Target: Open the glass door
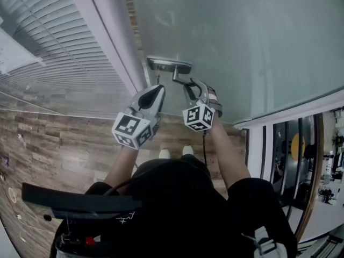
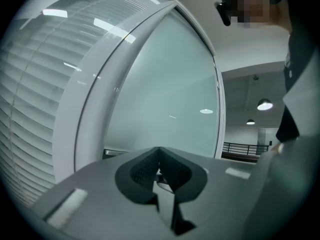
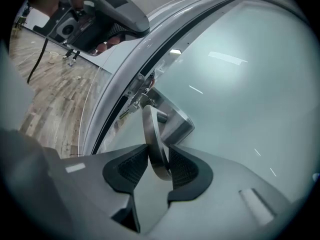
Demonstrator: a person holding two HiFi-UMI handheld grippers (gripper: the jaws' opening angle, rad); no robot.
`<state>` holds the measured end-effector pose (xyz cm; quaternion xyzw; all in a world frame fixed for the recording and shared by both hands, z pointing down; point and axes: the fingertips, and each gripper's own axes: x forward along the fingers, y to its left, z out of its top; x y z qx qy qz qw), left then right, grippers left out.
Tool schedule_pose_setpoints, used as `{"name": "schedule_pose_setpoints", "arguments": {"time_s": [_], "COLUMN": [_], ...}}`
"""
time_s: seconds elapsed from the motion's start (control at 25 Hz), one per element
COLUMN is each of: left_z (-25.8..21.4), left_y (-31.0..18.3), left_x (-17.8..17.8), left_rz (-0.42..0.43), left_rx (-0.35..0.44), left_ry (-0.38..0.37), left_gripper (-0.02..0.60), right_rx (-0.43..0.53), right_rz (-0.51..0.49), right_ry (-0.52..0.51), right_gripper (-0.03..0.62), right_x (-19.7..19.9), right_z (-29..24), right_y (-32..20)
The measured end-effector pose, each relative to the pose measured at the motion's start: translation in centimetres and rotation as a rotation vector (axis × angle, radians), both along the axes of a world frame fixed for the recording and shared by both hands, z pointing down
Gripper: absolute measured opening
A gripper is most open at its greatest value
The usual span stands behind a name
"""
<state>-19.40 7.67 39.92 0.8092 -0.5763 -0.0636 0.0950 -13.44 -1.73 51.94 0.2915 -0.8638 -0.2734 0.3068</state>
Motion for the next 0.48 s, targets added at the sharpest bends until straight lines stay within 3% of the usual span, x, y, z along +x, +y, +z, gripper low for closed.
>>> {"name": "schedule_pose_setpoints", "arguments": {"time_s": [0.28, 0.48], "left_z": [0.5, 0.2], "left_y": [0.2, -0.1], "left_x": [0.2, 0.8], "left_rz": [0.010, 0.014], "left_rx": [0.002, 0.003], "left_ry": [0.010, 0.008], "left_gripper": [0.000, 0.000], "right_rx": [0.068, 0.053], "right_rz": [-0.027, -0.052], "right_ry": [0.077, 0.097], "right_gripper": [0.137, 0.135], "right_x": [0.2, 0.1], "right_z": [-0.8, -1.2], "right_y": [-1.2, -2.0]}}
